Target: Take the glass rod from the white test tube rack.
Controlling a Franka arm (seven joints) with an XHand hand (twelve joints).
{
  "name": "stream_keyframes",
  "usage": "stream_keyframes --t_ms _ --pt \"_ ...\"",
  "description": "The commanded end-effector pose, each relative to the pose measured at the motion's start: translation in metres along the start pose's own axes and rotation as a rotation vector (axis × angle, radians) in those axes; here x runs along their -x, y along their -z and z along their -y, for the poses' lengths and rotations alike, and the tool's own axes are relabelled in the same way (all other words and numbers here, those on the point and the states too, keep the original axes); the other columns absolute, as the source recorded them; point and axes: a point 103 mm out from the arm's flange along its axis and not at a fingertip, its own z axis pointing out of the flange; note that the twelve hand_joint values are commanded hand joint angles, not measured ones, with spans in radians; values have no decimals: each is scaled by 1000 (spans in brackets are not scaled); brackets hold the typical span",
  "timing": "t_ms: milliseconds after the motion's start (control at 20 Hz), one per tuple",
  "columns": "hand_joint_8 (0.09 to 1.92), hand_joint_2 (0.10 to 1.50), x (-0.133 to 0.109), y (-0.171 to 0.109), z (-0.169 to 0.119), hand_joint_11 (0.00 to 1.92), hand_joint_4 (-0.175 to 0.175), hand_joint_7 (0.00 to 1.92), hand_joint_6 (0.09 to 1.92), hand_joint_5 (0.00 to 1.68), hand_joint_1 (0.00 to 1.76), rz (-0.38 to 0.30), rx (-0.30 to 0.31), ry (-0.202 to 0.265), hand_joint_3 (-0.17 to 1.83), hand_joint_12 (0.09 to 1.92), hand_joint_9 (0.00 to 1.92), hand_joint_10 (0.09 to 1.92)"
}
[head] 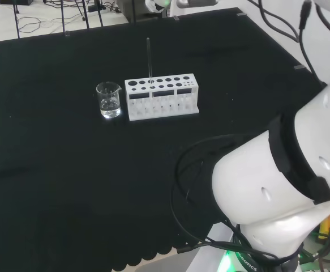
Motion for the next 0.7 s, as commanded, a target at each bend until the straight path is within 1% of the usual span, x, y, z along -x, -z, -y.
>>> stream_keyframes --t_ms 50,150,350,700 --pt "87 617 -3 -16 -43 0 -146 0 87 0 880 11 -24 19 664 743 16 246" --pt "87 621 -4 -23 -51 0 -146 0 87 0 876 11 -40 17 660 751 3 310" --pt "87 636 -6 -37 -66 0 -146 0 87 0 862 7 -59 4 657 777 0 366" --pt "87 666 -5 -61 -87 0 -145 25 87 0 836 13 -82 1 639 803 0 486"
